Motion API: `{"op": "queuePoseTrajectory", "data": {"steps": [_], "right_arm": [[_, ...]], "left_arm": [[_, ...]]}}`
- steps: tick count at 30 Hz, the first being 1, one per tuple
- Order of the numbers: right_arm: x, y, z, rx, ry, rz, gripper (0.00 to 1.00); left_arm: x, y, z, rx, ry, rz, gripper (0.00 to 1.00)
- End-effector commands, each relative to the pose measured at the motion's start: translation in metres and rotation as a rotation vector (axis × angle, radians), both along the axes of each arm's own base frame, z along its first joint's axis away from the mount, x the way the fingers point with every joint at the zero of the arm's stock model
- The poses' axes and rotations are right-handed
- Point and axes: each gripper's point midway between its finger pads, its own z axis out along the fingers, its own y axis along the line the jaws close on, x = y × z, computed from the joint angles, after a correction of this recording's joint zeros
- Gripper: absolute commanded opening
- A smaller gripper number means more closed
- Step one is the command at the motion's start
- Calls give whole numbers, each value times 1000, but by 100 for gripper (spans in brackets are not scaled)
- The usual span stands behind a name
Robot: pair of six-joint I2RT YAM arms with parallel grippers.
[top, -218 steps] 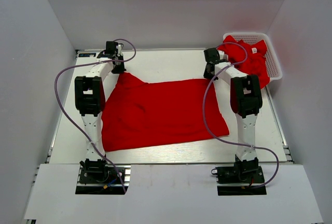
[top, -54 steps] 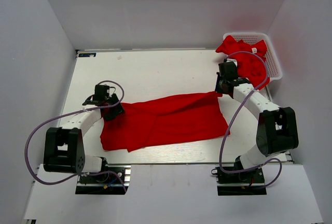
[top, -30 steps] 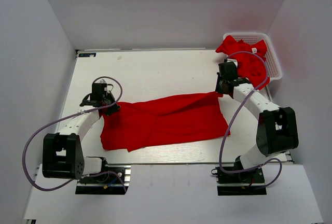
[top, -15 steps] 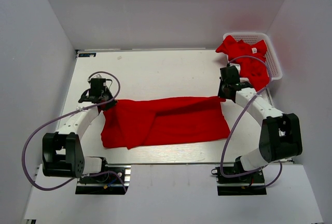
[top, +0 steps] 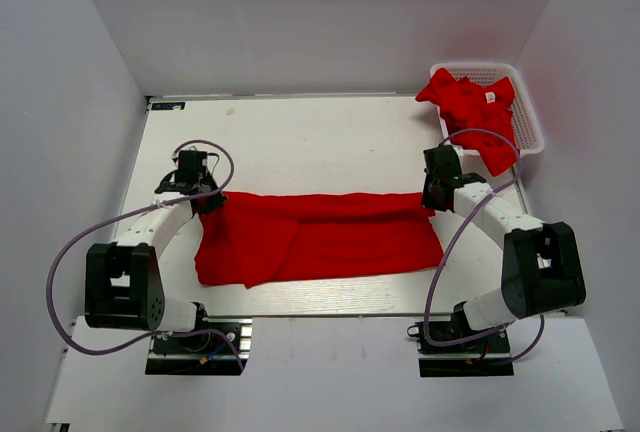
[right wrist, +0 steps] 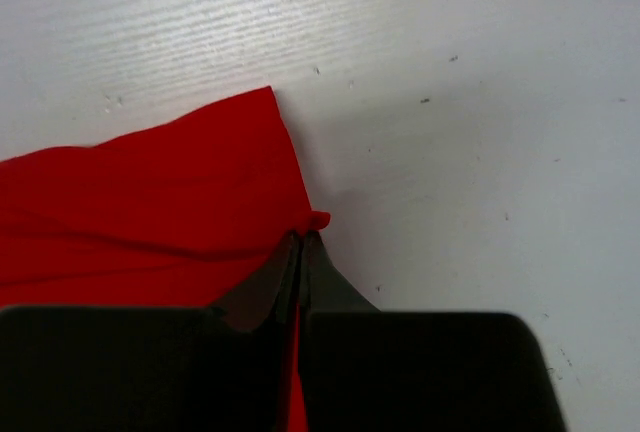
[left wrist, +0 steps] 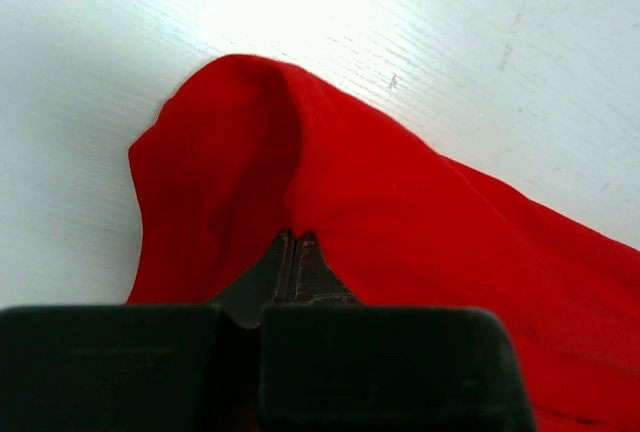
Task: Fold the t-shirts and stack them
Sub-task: Fold the other side of the tshirt into a rectangle, then rotate the tshirt 90 degrees
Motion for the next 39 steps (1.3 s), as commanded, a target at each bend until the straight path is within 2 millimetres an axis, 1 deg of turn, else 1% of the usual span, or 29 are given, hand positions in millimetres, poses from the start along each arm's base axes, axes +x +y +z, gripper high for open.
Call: {"op": "queuePoseTrajectory", "data": {"steps": [1,3,4,6,8,9,10,11,12,15,17,18,20,22,24,25,26,27,28,29,30,31,32,33,34,35,37,38,39], "right_arm": [[0,-2,0,12,-24,-25,0],[-2,-1,-5,15,-12,-30,0],[-2,-1,-8,19,-10,-32,4],[-5,-3,-12,14,-4,-50,4],[-9,-5,-11,10,-7,-68,13],[-10,-7,-10,8,-9,-74,34],[-10,-9,-8,4,-15,-84,42],[-9,-10,3,8,-51,-86,49],[-10,-13,8,-8,-56,-92,90],[-14,-16,23,1,-84,-119,90],[-12,-15,36,10,-112,-108,90],[-9,-10,44,30,-127,-86,90],[-5,-6,57,33,-154,-51,90],[-2,10,64,91,-171,37,90],[2,27,67,154,-193,109,90],[2,37,68,191,-193,159,90],[-2,48,63,239,-176,202,90],[5,56,66,265,-206,230,90],[0,69,60,318,-183,282,90],[-3,76,51,351,-153,301,90],[0,81,50,373,-161,314,90],[-1,83,43,382,-147,316,90],[-3,88,35,402,-125,325,90],[-4,88,24,415,-99,312,90],[-5,90,19,419,-89,312,90],[-9,89,6,426,-56,292,90],[-13,88,-11,428,-14,273,90],[-16,87,-18,439,14,249,90],[-23,88,-30,449,52,238,90]], "left_arm": [[11,3,4,12,-27,-2,0],[10,3,-7,14,5,-2,0],[7,4,-11,15,24,-3,0],[2,6,-20,29,63,6,0],[2,9,-19,33,85,38,1],[1,12,-17,44,90,57,9],[4,12,-14,45,95,57,22],[1,15,-16,59,123,63,36],[5,16,-12,66,111,69,58],[11,16,3,58,87,78,100],[17,15,18,49,47,87,100],[21,15,30,46,20,87,100],[24,16,41,45,-9,101,100],[24,14,51,35,-30,95,100],[30,6,63,0,-81,59,100],[33,-2,64,-6,-92,18,100],[34,-10,66,-36,-101,-24,100],[33,-21,64,-56,-102,-72,100],[38,-27,69,-74,-130,-111,100],[36,-42,62,-140,-118,-167,100],[36,-48,55,-160,-122,-198,100],[35,-52,46,-183,-105,-216,100],[30,-66,41,-229,-96,-264,100],[24,-69,27,-245,-69,-273,100],[25,-71,18,-255,-59,-279,100],[19,-77,8,-267,-33,-297,100],[15,-81,-7,-268,6,-303,100],[12,-83,-19,-270,45,-307,100],[11,-83,-25,-270,62,-305,100]]}}
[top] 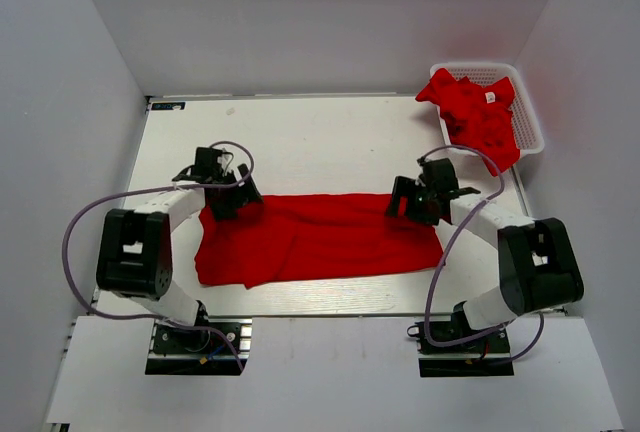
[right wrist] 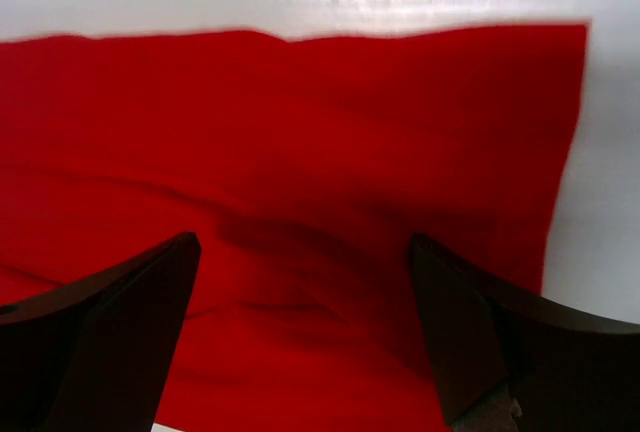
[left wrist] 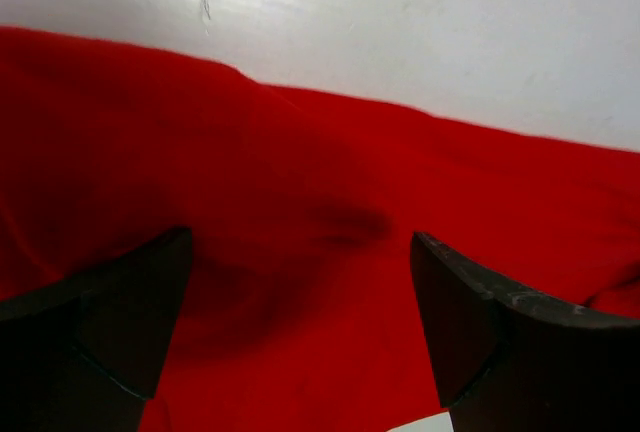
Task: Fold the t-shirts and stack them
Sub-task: Rotate the tshirt 90 degrees
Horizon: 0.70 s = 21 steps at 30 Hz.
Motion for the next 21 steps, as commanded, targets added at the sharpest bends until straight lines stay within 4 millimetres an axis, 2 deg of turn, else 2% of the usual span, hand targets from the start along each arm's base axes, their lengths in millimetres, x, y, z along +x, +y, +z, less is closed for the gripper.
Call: {"op": "queuePoseTrajectory", "data": {"steps": [1,2,4,5,7,10,11,13,14,15,16,17,18,19,20,21], "right_arm": [[-6,7,-16,61,48,-19,90],[-13,3,-27,46,85,-38,90],[-25,0,-38,41,131,-51,90],[-29,1,-40,46,139,-47,90],[-41,2,-48,60,156,-43,90],[-54,7,-52,85,173,-8,90],[-54,15,-45,129,155,23,90],[-70,23,-45,180,161,76,90],[-73,34,-35,240,142,123,90],[-83,44,-36,255,130,176,90],[-88,49,-33,265,124,208,90],[-102,57,-34,268,133,284,90],[-112,65,-34,264,141,342,90],[-123,69,-35,256,168,385,90],[-135,78,-37,241,181,456,90],[-142,83,-37,241,184,495,90]], "left_arm": [[-4,-14,-14,-41,30,-58,100],[-7,-17,-25,-38,62,-66,100],[-6,-13,-34,-16,84,-54,100],[-3,-13,-37,-15,92,-54,100],[0,-11,-56,2,138,-46,100],[27,-15,-65,3,150,-46,100],[46,-17,-72,5,167,-46,100],[73,-21,-79,51,155,-51,100],[117,-28,-58,40,69,-49,100],[122,-30,-89,42,145,-65,100],[172,-47,-60,17,34,-84,100],[192,-53,-61,3,21,-92,100],[194,-67,-102,-23,89,-135,100],[242,-87,-68,-50,-52,-161,100],[257,-93,-71,-69,-71,-154,100],[268,-110,-72,-109,-108,-194,100]]}}
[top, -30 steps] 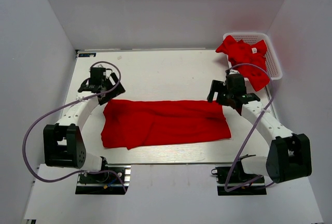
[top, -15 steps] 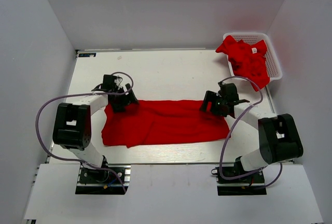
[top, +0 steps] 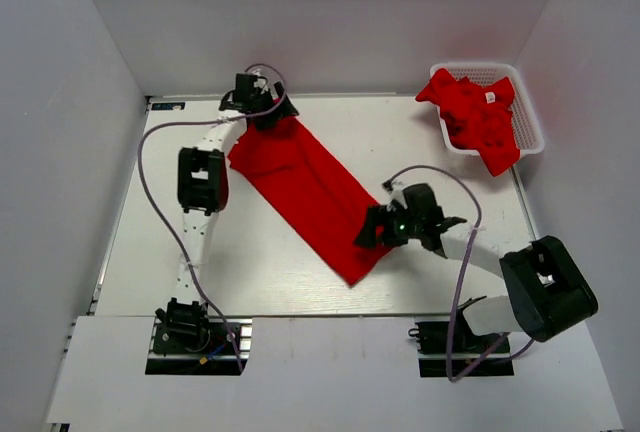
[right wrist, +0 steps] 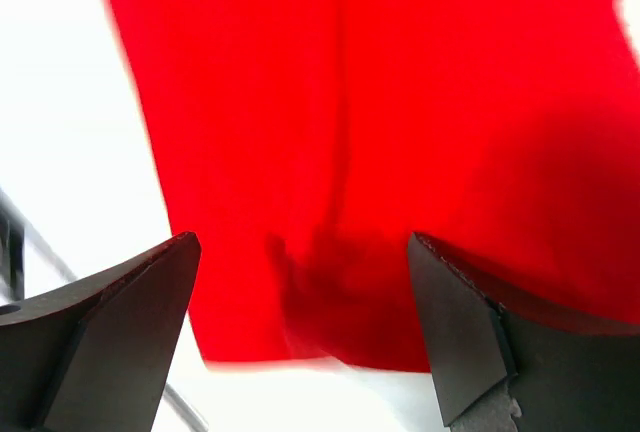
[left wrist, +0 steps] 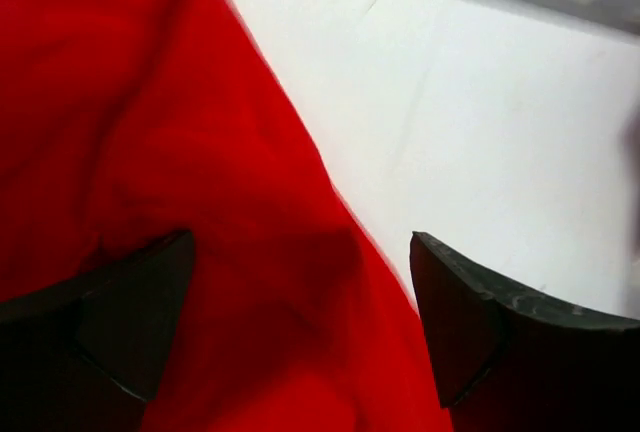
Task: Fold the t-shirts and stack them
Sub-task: Rotate the tshirt 90 degrees
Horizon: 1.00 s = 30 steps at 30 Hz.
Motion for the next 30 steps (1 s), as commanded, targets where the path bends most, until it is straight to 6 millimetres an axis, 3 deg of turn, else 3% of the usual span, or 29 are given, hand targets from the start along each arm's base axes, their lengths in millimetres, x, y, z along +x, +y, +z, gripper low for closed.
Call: {"op": "queuePoseTrajectory", "data": {"steps": [1,2,3,4,5,6,7,8,9,10,11,12,15,19,22,25,26,29,30], "right_arm": [[-86,21,-28,-44,180,284,90],[-94,28,-31,-32,196,324,90],[-96,38,-28,-9,177,364,90],[-111,55,-23,3,162,460,90],[-121,61,-31,2,205,509,90],[-111,79,-18,20,128,575,90],[-130,90,-16,11,129,672,90],[-137,88,-28,-36,145,727,90],[-133,106,-17,-23,95,758,90],[-139,110,-24,-36,108,794,90],[-142,113,-24,-45,94,819,90],[-134,124,-18,-45,48,826,90],[-128,131,-14,-75,13,823,90],[-111,139,6,-90,-67,774,90],[-102,137,17,-136,-115,773,90],[-91,145,43,-128,-185,756,90],[-89,148,49,-117,-199,749,90],[-76,148,67,-124,-266,691,90],[-70,147,73,-128,-293,662,90]], "left_arm": [[22,-41,-34,-74,-7,-67,100],[23,-55,-56,-116,-3,-85,100],[24,-68,-51,-196,-31,-127,100],[30,-83,-46,-251,-112,-149,100],[28,-97,-42,-308,-121,-159,100],[26,-107,-41,-331,-135,-177,100],[29,-117,-33,-339,-173,-195,100],[24,-132,-33,-329,-190,-231,100],[22,-140,-34,-331,-193,-243,100],[25,-147,-25,-335,-245,-263,100],[22,-148,-29,-339,-244,-271,100],[17,-155,-35,-340,-237,-282,100],[18,-155,-33,-336,-258,-290,100],[22,-155,-4,-311,-322,-316,100],[22,-158,40,-271,-397,-350,100],[23,-150,77,-190,-465,-361,100],[26,-145,117,-163,-531,-342,100],[24,-128,171,-65,-612,-304,100],[14,-121,205,-50,-641,-295,100]]}}
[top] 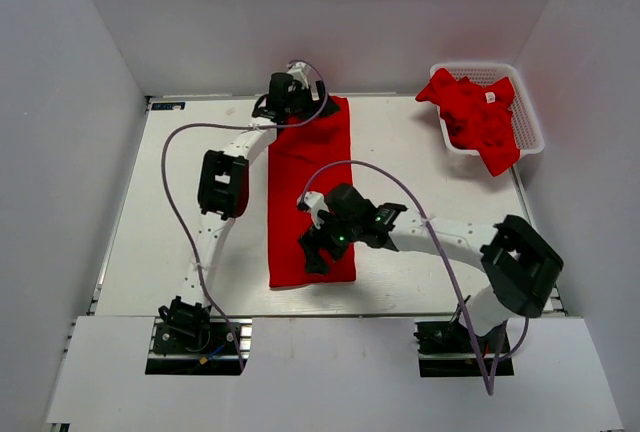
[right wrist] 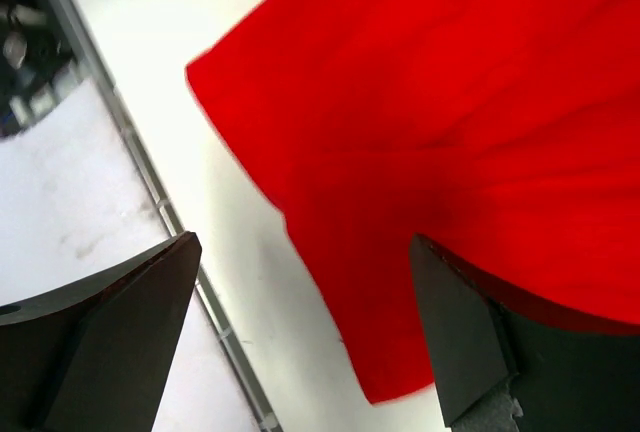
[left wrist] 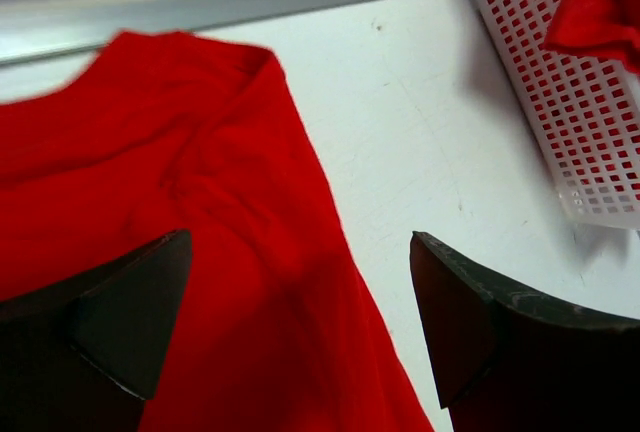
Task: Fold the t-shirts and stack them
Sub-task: Rotate the tshirt 90 degrees
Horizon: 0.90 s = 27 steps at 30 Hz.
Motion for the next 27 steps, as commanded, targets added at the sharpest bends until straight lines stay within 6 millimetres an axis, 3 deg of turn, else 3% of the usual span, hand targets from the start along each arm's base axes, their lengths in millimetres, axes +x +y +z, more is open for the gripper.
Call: {"op": "queuePoseTrajectory", "data": {"steps": [1,2,3,4,5,7,8,10,11,12,13,14,15,18,21,23,24,27], "right_arm": [[28,2,39,46,-149,-98,90],[33,2,43,54,-144,-155,90],[39,-4,45,47,-176,-201,90],[49,-8,52,52,-218,-263,90],[51,-13,50,51,-196,-328,90],[68,-30,58,58,-248,-484,90],[70,-39,50,38,-248,-543,90],[69,-59,49,41,-247,-637,90],[70,-64,48,43,-245,-674,90],[68,-76,37,27,-219,-745,90],[65,-81,36,25,-207,-754,90],[62,-82,35,32,-191,-754,90],[57,-87,25,13,-170,-758,90],[43,-92,10,-32,-98,-748,90],[26,-96,-10,-104,-18,-716,90],[16,-97,-19,-138,30,-700,90],[11,-95,-24,-148,53,-680,90],[4,-91,-31,-152,104,-668,90]], "left_arm": [[-15,26,177,73,-283,56,100],[-22,31,190,92,-294,60,100],[-43,38,217,103,-310,47,100],[-62,44,213,149,-257,21,100],[-81,53,178,193,-154,25,100],[-111,68,174,197,-142,51,100],[-151,85,157,201,-83,85,100],[-179,111,142,216,-42,190,100],[-207,123,101,213,86,243,100],[-226,126,117,182,68,255,100],[-249,132,90,195,142,250,100],[-268,130,79,195,208,237,100],[-283,130,82,198,210,223,100],[-337,148,34,308,411,251,100],[-409,175,-22,409,619,283,100],[-434,175,-27,372,645,260,100],[-451,176,-39,367,689,256,100],[-476,177,-42,342,714,233,100]]}}
